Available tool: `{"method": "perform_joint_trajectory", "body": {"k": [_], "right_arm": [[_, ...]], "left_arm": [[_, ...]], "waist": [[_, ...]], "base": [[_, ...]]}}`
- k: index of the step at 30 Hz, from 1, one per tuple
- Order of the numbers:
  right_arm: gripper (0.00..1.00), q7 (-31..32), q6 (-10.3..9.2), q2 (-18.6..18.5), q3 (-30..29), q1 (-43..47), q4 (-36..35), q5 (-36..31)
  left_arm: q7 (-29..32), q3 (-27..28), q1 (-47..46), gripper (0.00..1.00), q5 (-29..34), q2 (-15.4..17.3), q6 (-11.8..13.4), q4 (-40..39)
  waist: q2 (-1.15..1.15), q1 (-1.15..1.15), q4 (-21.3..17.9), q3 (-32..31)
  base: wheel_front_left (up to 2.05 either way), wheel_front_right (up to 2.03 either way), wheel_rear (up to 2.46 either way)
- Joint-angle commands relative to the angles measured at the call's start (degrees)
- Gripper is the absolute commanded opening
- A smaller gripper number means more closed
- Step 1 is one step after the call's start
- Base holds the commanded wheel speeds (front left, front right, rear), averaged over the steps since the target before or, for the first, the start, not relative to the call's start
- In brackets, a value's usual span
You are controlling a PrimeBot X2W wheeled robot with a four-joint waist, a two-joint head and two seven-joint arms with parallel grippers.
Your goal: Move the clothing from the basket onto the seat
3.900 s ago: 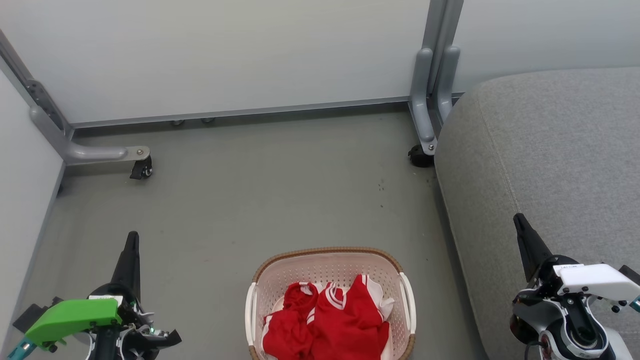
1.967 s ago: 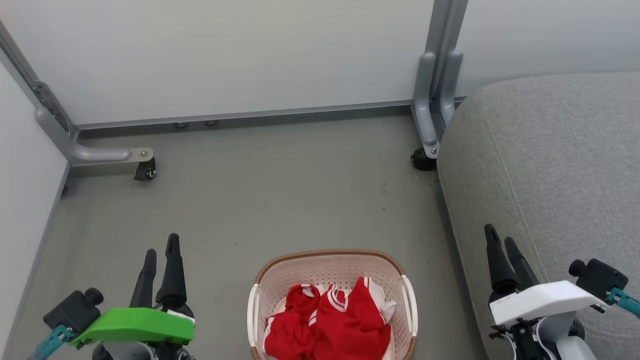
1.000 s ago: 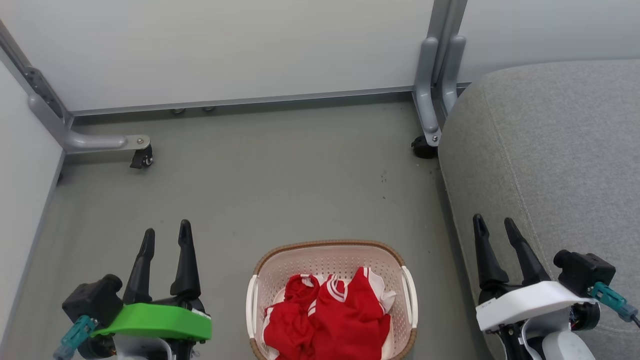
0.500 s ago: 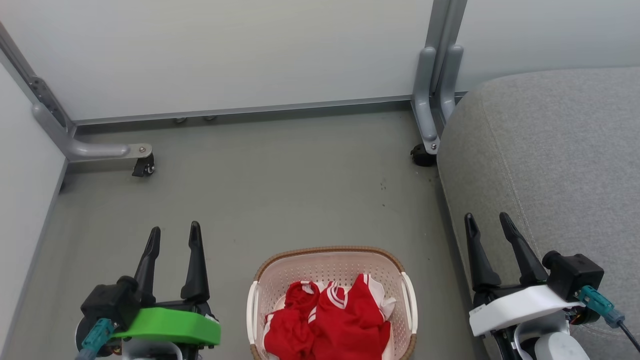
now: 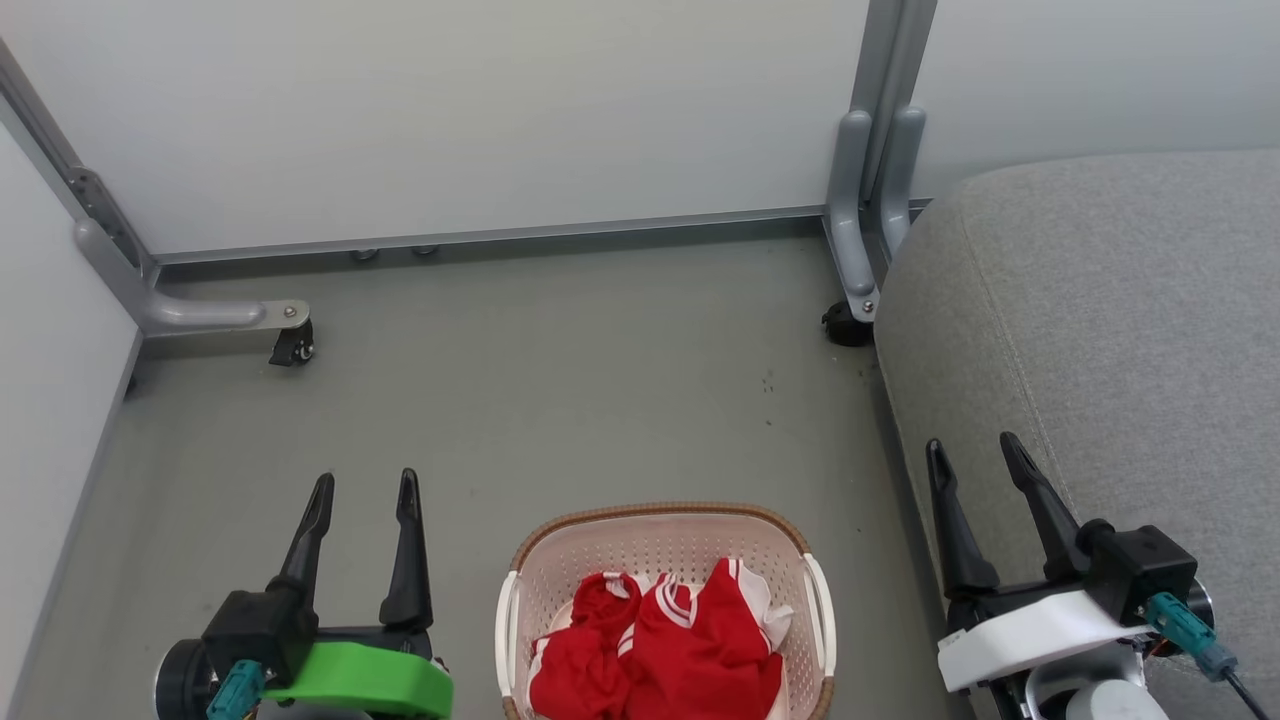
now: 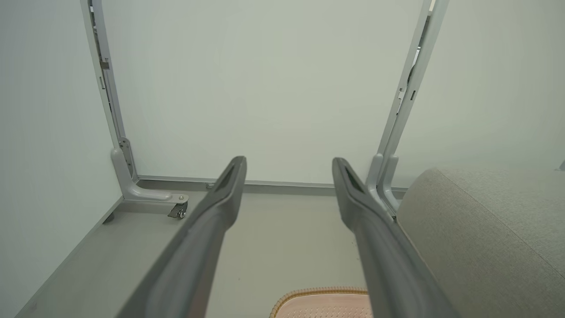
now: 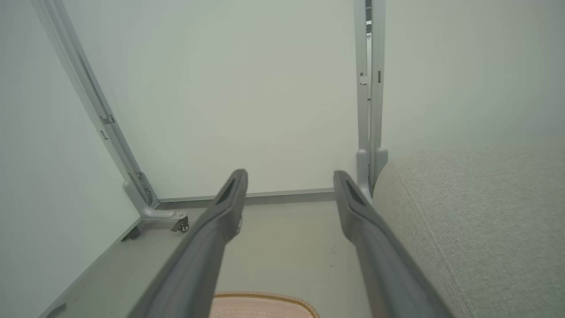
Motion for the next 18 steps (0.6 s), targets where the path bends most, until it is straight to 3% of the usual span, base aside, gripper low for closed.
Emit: {"method": "perform_joint_trajectory", "body": {"k": [1,18], "right_arm": [[1.0,-0.6,0.11,-0.3,0.0,0.7,-0.6,-1.4],[1.0,-2.4,0.12,-0.4,1.1,1.2,-1.5,-7.4]], "left_arm": [[-0.5,-0.1,0.0,1.0,1.5,0.4,-0.2,0.0],[-2.4,-1.3,0.7,1.0,8.3,0.4,-0.4,-1.2]], "waist": [[0.0,0.0,0.0,0.0],[0.0,0.0,-0.3,0.3]], "base": [[0.0,0.0,0.0],[0.0,0.0,0.0]]}}
